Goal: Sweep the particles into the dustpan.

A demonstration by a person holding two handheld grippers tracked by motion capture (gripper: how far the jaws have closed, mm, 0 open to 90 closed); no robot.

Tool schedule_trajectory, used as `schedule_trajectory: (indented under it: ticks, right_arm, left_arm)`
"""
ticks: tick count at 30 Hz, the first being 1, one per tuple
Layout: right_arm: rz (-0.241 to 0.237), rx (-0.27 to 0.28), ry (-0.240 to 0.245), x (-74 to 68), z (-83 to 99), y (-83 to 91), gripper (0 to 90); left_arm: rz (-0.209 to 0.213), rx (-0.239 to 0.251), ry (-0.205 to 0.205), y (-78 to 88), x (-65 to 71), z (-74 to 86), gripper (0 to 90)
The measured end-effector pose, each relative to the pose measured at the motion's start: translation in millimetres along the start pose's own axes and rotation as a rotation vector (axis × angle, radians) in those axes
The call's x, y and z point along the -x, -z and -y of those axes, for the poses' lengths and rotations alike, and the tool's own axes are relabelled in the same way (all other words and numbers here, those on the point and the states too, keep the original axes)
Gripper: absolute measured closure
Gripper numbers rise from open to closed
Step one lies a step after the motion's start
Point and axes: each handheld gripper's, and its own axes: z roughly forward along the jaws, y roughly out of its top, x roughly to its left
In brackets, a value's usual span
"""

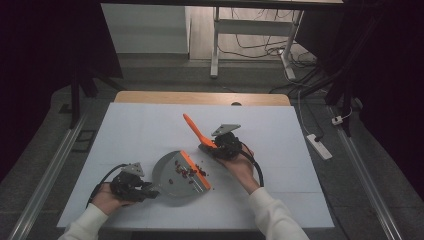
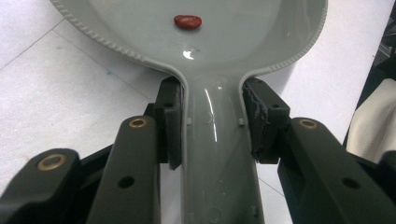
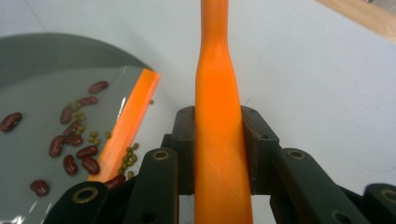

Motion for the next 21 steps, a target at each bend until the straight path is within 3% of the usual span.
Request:
schedule_trajectory:
  ticks: [11,16,18,20,21]
  right_arm:
    - [-0.027,-0.018,0.033,-14.8,-1.8,-5.7,69.8]
    - [-0.09,-0.012,0.015,-26.9,-3.3,-7.2,69.8]
    - [-0.155,0.004,-0.01,-32.1,-4.2,-8.2,69.8]
    - [-0.181,0.017,0.006,-38.8,-8.2,-6.1,69.9]
    - [-0.207,0.033,-0.007,-39.8,-9.9,-4.0,69.9]
  left_arm:
    - [-0.001,-0.002,0.0,-0.1,0.3,0.0,61.9]
    - [-0.001,-0.003,0.001,-0.4,0.4,-0.1,61.8]
    - [0.002,-0.004,0.0,-0.5,0.3,-0.1,61.8]
    - [0.0,-0.004,0.0,-0.4,0.5,-0.1,61.8]
    - [0.0,-0.004,0.0,-0.4,0.5,-0.1,61.8]
